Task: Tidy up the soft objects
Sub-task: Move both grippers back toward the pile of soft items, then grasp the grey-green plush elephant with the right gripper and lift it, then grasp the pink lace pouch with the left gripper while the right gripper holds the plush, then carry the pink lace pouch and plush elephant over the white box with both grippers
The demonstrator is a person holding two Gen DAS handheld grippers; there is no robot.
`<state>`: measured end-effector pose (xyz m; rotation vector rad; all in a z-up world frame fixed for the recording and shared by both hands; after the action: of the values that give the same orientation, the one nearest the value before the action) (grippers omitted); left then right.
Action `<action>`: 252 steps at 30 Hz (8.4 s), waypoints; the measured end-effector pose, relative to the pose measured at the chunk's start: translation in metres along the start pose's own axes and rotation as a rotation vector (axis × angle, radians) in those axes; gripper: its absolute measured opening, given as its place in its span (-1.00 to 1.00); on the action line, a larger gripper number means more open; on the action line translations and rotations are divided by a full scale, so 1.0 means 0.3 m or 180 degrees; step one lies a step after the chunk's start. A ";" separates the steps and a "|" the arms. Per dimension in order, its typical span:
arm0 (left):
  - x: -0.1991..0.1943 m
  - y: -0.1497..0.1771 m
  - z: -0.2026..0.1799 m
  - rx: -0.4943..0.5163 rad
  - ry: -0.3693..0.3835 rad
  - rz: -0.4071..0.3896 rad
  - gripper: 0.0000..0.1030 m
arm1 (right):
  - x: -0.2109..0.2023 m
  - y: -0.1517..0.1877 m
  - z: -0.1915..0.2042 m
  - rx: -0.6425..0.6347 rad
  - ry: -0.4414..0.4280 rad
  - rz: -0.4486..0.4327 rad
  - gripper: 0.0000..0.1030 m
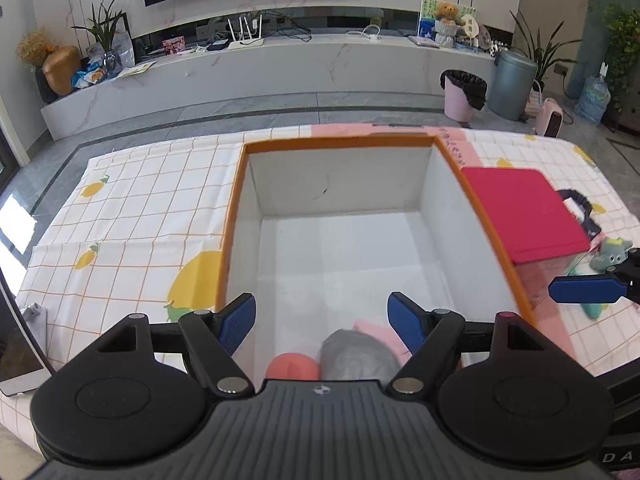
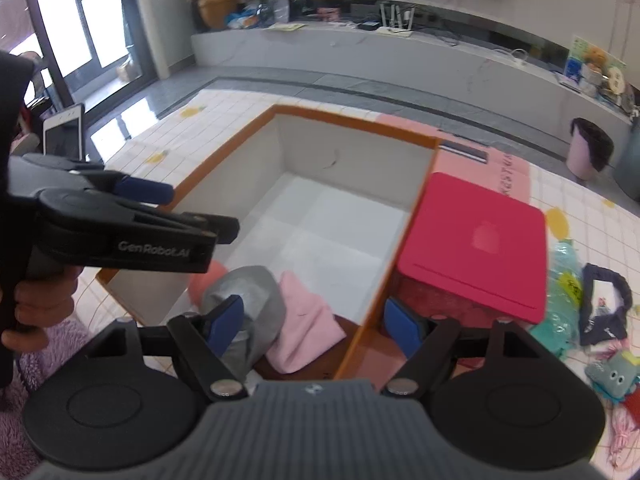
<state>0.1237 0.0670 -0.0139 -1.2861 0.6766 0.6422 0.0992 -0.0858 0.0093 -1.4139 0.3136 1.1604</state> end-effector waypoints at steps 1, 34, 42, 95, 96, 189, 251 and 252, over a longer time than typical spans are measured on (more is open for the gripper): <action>-0.006 -0.006 -0.010 0.0009 0.0002 -0.0035 0.71 | -0.007 -0.002 -0.007 0.0019 0.0017 -0.0019 0.65; 0.033 -0.149 -0.733 0.0486 0.0918 -0.0231 0.73 | -0.361 0.072 -0.853 0.0817 0.1363 -0.0654 0.91; 0.108 -0.095 -0.874 0.0490 0.1033 -0.0199 0.73 | -0.180 0.121 -1.005 0.0859 0.1468 -0.0328 0.91; 0.256 -0.101 -1.218 0.0555 0.1552 -0.0039 0.73 | -0.350 0.266 -1.272 0.1817 0.2112 -0.0432 0.19; 0.265 -0.105 -1.230 0.0532 0.1563 -0.0024 0.73 | -0.344 0.273 -1.281 0.1805 0.2097 -0.0392 0.40; 0.131 -0.255 -1.166 0.0814 0.1139 -0.0793 0.10 | -0.400 0.275 -1.346 0.2364 0.1648 -0.0851 0.16; 0.264 -0.079 0.051 0.0374 -0.0092 0.0308 0.10 | 0.180 -0.247 -0.146 0.1048 -0.0388 -0.0463 0.15; 0.273 -0.074 0.051 0.0388 -0.0087 0.0349 0.10 | 0.183 -0.244 -0.146 0.1043 -0.0394 -0.0461 0.15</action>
<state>0.1950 0.0827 -0.0596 -1.1316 0.7561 0.6961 0.2002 -0.0818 0.0010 -1.0564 0.2937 1.0204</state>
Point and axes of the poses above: each gripper's, at about its wrist camera, not at the fingertips, and x roughly the way its jaws point, z to its left, y to its underside, the point moved 3 cm from there along x, roughly the way its jaws point, and after that the axes turned 11 degrees about x, right-handed, at the moved point
